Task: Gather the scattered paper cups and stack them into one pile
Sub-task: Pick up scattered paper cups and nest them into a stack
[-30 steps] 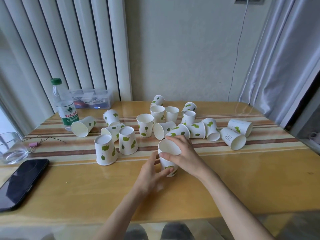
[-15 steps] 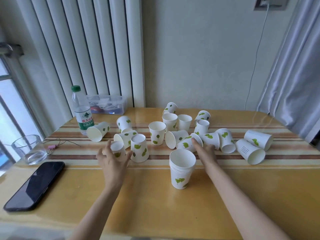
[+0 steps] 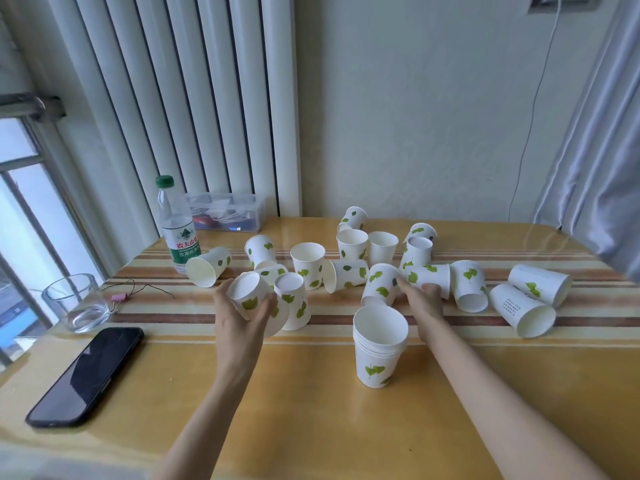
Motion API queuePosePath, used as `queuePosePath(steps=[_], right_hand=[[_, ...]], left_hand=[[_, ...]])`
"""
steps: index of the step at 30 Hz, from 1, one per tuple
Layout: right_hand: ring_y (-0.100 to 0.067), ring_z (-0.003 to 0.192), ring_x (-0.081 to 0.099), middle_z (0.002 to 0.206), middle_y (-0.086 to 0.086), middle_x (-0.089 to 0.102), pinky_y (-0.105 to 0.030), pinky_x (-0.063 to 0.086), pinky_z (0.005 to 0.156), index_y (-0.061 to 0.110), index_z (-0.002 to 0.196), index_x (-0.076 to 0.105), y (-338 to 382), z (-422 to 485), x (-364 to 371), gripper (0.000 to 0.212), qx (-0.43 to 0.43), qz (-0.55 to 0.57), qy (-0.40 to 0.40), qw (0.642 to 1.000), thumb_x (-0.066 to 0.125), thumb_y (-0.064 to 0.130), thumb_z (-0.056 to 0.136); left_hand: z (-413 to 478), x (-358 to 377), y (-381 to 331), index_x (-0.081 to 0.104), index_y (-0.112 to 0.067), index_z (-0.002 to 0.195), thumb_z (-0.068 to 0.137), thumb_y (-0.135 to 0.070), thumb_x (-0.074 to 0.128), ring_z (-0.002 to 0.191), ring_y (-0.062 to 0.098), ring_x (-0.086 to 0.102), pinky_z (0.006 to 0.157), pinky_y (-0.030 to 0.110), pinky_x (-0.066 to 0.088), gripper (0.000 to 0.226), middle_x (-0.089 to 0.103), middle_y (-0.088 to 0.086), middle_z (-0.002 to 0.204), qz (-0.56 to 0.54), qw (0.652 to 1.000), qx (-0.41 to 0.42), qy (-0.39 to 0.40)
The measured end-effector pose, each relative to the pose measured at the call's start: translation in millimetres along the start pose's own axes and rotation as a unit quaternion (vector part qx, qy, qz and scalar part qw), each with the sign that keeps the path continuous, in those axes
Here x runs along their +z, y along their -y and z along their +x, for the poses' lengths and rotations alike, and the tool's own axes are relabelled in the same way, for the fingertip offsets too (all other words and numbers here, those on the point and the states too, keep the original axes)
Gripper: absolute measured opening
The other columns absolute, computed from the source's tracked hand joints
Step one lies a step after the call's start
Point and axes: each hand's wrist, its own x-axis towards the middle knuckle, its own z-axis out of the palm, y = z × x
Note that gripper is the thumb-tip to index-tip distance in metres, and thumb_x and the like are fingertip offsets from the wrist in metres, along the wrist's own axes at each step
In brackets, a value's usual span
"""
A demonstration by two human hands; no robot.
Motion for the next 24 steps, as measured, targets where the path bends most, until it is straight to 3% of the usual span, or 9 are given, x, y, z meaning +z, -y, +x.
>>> queuePosePath(steps=[3,5,7,11,13,15,19,22,24], right_hand=[[-0.032,0.114,0.053,0.133,-0.012,0.049,-0.043,0.050,0.086,0.009,0.135,0.024,5,-2,9,0.089,-0.023,-0.058,0.044,0.997,0.066,0.056,0.073],[-0.030,0.114,0.052,0.138,-0.012,0.045,-0.040,0.048,0.082,0.011,0.137,0.020,10,-3,17,0.092,-0.043,-0.100,0.064,0.992,0.067,0.058,0.072],[-0.032,0.121,0.049,0.146,-0.010,0.040,-0.042,0.045,0.091,0.017,0.142,0.014,11,-2,22,0.094,-0.062,-0.139,0.078,0.985,0.068,0.053,0.073],[-0.025,0.103,0.052,0.147,-0.005,0.035,-0.037,0.046,0.079,0.024,0.144,0.018,12,-5,17,0.078,-0.047,-0.041,0.153,0.986,0.066,0.025,0.083],[-0.022,0.099,0.055,0.142,-0.008,0.041,-0.032,0.050,0.072,0.023,0.137,0.029,15,-10,8,0.069,-0.073,-0.014,0.161,0.984,0.068,0.017,0.081],[-0.018,0.095,0.058,0.133,-0.012,0.049,-0.025,0.050,0.061,0.023,0.129,0.034,25,-22,-3,0.060,-0.124,0.044,0.133,0.982,0.068,0.010,0.080],[-0.001,0.087,0.061,0.117,-0.003,0.053,-0.018,0.052,0.063,0.030,0.116,0.036,52,-67,-32,0.059,-0.270,0.162,0.132,0.940,0.068,-0.001,0.078],[0.002,0.094,0.061,0.119,0.006,0.051,-0.022,0.054,0.075,0.037,0.118,0.036,48,-101,-45,0.070,-0.325,0.158,0.228,0.904,0.070,0.001,0.068],[0.000,0.110,0.055,0.130,0.011,0.047,-0.021,0.050,0.085,0.044,0.124,0.036,35,-114,-47,0.076,-0.332,0.095,0.279,0.896,0.069,0.005,0.068]], left_hand=[[-8,0,-7,0.042,-0.022,0.130,0.074,-0.043,0.071,0.109,0.021,0.053,0.090,0.038,0.047,0.067,0.055,-0.001,0.124,-0.008,1.000,0.006,0.007],[-12,2,-6,0.041,-0.017,0.133,0.081,-0.034,0.074,0.106,0.022,0.052,0.085,0.034,0.043,0.064,0.053,-0.002,0.121,-0.004,1.000,-0.004,0.028],[-17,5,-5,0.040,-0.017,0.135,0.082,-0.030,0.074,0.106,0.024,0.052,0.083,0.034,0.045,0.065,0.053,-0.001,0.121,-0.008,0.998,-0.018,0.061],[-24,10,-3,0.033,-0.029,0.138,0.066,-0.052,0.070,0.112,0.025,0.054,0.091,0.040,0.050,0.084,0.054,0.000,0.128,-0.019,0.994,-0.032,0.098],[-25,13,-2,0.033,-0.029,0.139,0.061,-0.057,0.068,0.114,0.023,0.055,0.085,0.032,0.049,0.090,0.056,0.000,0.129,-0.034,0.993,-0.045,0.108],[-23,15,-1,0.036,-0.023,0.139,0.071,-0.045,0.074,0.112,0.022,0.055,0.078,0.023,0.047,0.082,0.057,0.002,0.128,-0.055,0.991,-0.056,0.111],[-13,16,0,0.044,-0.010,0.134,0.079,-0.034,0.076,0.102,0.021,0.060,0.070,0.018,0.051,0.068,0.060,0.012,0.123,-0.104,0.986,-0.078,0.104],[-10,13,-3,0.048,-0.007,0.130,0.060,-0.059,0.077,0.109,0.024,0.064,0.088,0.032,0.055,0.092,0.065,0.014,0.122,-0.136,0.981,-0.096,0.097],[-11,11,-6,0.043,-0.010,0.131,0.055,-0.060,0.077,0.116,0.026,0.062,0.101,0.045,0.050,0.098,0.062,0.012,0.126,-0.170,0.975,-0.107,0.090]])
